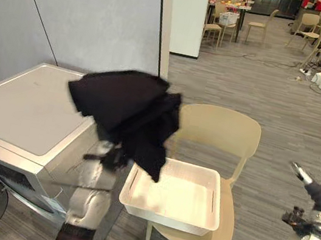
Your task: Pick up the laundry basket with both hands and put the clothes into the washing machine.
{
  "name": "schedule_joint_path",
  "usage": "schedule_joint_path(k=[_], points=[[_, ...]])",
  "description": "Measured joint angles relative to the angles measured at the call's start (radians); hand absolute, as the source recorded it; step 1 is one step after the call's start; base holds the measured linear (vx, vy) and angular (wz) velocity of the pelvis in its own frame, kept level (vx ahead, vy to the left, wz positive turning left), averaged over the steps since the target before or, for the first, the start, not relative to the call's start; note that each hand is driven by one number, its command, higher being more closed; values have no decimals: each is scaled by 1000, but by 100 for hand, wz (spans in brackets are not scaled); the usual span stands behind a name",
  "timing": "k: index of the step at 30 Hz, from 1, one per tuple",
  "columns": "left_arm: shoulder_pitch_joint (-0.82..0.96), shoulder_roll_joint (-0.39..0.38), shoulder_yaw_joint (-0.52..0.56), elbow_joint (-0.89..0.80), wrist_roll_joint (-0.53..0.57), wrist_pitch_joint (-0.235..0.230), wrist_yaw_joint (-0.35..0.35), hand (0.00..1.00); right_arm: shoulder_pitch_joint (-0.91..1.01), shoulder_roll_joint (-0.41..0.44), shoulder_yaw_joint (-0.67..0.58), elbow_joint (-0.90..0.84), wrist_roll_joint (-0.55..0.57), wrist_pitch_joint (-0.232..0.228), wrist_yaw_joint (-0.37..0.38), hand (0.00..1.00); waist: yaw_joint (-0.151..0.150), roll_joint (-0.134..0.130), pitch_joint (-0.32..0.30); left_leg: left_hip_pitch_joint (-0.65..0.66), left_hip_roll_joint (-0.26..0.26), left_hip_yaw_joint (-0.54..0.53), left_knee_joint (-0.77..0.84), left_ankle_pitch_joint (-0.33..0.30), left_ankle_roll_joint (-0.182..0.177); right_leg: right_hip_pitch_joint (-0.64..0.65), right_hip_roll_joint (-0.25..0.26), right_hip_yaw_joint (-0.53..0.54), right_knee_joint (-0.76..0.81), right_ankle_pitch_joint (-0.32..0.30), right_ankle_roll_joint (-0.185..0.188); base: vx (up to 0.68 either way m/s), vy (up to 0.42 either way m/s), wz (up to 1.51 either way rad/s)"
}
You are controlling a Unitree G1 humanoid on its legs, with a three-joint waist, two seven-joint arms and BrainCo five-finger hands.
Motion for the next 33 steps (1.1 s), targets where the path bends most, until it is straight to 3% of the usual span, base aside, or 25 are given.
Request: schedule_joint_path(k=[8,11,13,17,22,26,29,31,32,33], points=[[273,-41,78,-3,-45,4,-78,100,116,130,-113,253,-30,48,16,0,7,-2,3,1,2,-14,0,-1,2,19,-1,-26,3,-12,-2,11,-6,9],[381,-95,81,0,-53,8,-95,100,217,189,-107,328,25,53,6,0,33,2,6,16,6,-6,1,-6,5,36,-1,-33,21,-27,0,2,-2,2],[434,-120,89,19,-59,10,-99,100,223,195,-104,398,54,56,-4,0,35,2,9,27,8,0,1,-9,4,47,-2,-36,26,-33,0,-17,-1,2],[448,-145,84,161,-61,30,-102,100,219,197,-100,605,114,51,-3,0,60,3,11,34,20,19,1,-9,4,60,-1,-64,36,-40,0,-36,-6,15],[446,-153,77,432,-47,67,-101,100,174,179,-56,1015,195,45,1,0,94,4,20,37,15,57,0,-10,3,68,-22,-82,45,-41,1,-17,3,10],[445,-153,78,481,-24,71,-94,100,128,154,31,1169,162,65,38,0,100,-16,51,39,16,46,1,-10,3,62,-41,-103,125,-85,6,-6,-13,24],[417,-149,85,477,-13,70,-92,100,39,85,145,1222,110,63,37,0,115,-26,122,-39,35,-25,71,-9,3,21,-51,-159,243,-136,-16,-92,-68,67],[390,-140,75,477,-6,69,-83,100,-8,37,227,1222,76,60,37,0,119,-18,148,-154,38,-133,93,-20,-11,-46,-57,-259,324,-181,-37,-147,-92,125],[385,-138,73,477,-6,70,-76,100,-19,36,228,1224,75,60,37,0,119,-23,154,-157,34,-135,68,-47,-46,-52,-73,-284,325,-184,-43,-78,-71,138],[366,-119,71,476,-5,70,-68,100,-42,37,237,1232,75,52,34,0,129,-69,181,-177,21,-136,114,-31,-9,-58,-114,-319,332,-185,-61,-30,-46,87]])
